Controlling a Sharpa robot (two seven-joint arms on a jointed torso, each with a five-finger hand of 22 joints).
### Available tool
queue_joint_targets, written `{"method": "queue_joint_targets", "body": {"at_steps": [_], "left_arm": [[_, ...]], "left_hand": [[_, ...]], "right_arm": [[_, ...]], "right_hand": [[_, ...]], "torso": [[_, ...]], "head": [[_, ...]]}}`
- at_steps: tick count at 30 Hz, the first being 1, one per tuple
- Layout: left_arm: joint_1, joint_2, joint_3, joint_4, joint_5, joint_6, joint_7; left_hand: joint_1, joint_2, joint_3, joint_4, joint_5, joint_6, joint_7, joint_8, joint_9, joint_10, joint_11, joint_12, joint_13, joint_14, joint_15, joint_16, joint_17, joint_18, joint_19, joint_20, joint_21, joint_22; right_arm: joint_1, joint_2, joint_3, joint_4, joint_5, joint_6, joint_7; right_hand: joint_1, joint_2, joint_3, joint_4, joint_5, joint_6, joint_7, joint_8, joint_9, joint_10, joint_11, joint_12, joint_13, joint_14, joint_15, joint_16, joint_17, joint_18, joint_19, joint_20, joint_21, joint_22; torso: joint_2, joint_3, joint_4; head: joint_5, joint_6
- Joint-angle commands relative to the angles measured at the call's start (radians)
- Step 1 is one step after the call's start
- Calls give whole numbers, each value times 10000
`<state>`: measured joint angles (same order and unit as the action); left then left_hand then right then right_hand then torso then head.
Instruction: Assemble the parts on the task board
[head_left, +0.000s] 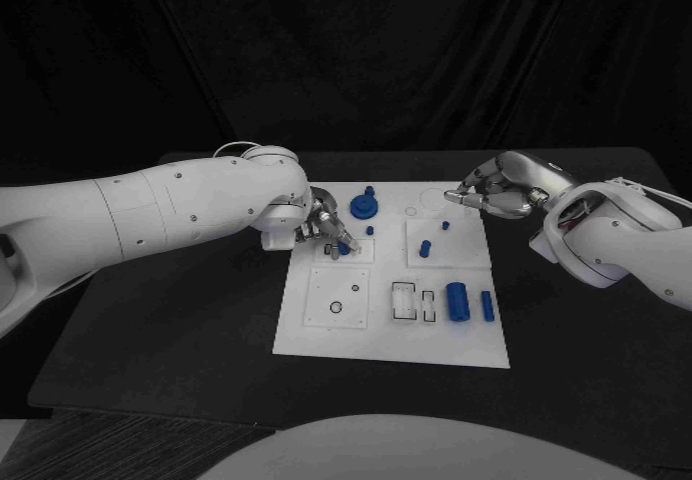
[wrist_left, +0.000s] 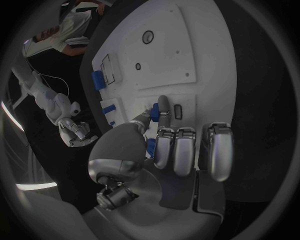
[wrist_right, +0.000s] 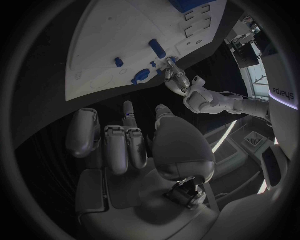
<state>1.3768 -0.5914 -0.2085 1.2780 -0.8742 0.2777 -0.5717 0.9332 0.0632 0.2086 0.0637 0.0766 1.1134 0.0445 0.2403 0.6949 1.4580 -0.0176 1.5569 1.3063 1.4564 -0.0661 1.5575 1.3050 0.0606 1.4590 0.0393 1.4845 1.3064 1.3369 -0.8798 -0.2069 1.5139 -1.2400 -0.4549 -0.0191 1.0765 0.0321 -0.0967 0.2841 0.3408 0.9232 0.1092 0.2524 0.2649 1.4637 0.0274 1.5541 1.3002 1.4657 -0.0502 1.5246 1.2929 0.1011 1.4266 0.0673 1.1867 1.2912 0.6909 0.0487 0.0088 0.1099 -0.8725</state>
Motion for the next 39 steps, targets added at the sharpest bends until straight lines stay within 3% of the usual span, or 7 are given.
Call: {"method": "queue_joint_targets", "body": {"at_steps": [1,4,7,10,21,30,39], "left_arm": [[-85,8,-37,-12,26,167,-75],[-88,2,-37,-11,26,107,-1],[-89,-3,-37,-3,26,80,61],[-90,-6,-37,4,26,48,123],[-91,-19,-37,-1,27,-89,398],[-92,-82,-37,74,27,-402,600],[-92,-555,-36,729,-442,-2187,1273]], "left_hand": [[-140,-55,35,182,12,-253,29,-429,70,1128,-52,139,2645,1144,-66,133,2658,-236,107,14,-105,1426],[70,-31,63,96,332,-254,19,-455,113,1128,-62,139,2645,1144,-74,133,2658,-235,111,8,-114,1433],[558,-3,268,-239,999,-278,-20,-494,174,1128,-93,139,2645,1144,-100,133,2658,-236,121,-13,-120,1449],[710,-8,370,-369,1341,-277,-30,-514,208,1128,-106,139,2645,1144,-111,133,2658,-238,130,-26,-122,1462],[1065,-114,921,-912,2264,-258,-86,-476,412,1128,-162,139,2645,1144,-161,133,2658,-238,137,-74,-151,1484],[1111,-138,1073,-1032,2381,-224,-107,-430,484,1128,-179,139,2645,1144,-167,133,2658,-238,142,-86,-154,1493],[1072,-200,1175,-1084,2194,-200,-114,-357,598,1128,-187,139,2645,1144,-186,133,2658,-243,161,-97,-148,1516]], "right_arm": [[-25,-3,7,-9,7,47,-142],[-26,-1,7,-17,7,47,-140],[-26,1,7,-18,7,50,-140],[-27,5,7,-21,7,56,-142],[-28,7,7,-29,7,108,-189],[-29,7,7,-33,7,172,-229],[-30,-53,7,-7,7,160,-238]], "right_hand": [[62,226,-305,61,155,-155,-32,-173,-65,1071,2,167,2706,828,93,-169,1918,-156,-79,0,-184,1633],[62,226,-305,61,155,-155,-32,-173,-65,1071,2,167,2706,828,93,-169,1918,-156,-79,0,-184,1633],[62,226,-305,61,155,-155,-32,-173,-65,1071,2,167,2706,828,93,-169,1918,-156,-79,0,-184,1633],[62,226,-305,61,155,-155,-32,-173,-65,1071,2,167,2706,828,93,-169,1918,-156,-79,0,-184,1633],[73,233,-312,60,158,-154,-29,-173,-63,1071,5,167,2706,828,95,-168,1920,-154,-84,2,-201,1628],[84,244,-314,58,163,-144,-28,-169,-59,1071,9,167,2706,824,97,-178,1907,-148,-96,3,-232,1620],[101,255,-315,54,171,-133,-26,-164,-55,1071,13,167,2706,816,100,-199,1879,-138,-116,5,-286,1604]], "torso": [[0,1,-9],[3,0,-9],[3,-2,-9],[8,-2,-6],[0,-2,3],[-1,-1,-3],[-3,2,3]], "head": [[7,-1],[9,-1],[18,-1],[14,-1],[17,-1],[20,-1],[-41,-1]]}}
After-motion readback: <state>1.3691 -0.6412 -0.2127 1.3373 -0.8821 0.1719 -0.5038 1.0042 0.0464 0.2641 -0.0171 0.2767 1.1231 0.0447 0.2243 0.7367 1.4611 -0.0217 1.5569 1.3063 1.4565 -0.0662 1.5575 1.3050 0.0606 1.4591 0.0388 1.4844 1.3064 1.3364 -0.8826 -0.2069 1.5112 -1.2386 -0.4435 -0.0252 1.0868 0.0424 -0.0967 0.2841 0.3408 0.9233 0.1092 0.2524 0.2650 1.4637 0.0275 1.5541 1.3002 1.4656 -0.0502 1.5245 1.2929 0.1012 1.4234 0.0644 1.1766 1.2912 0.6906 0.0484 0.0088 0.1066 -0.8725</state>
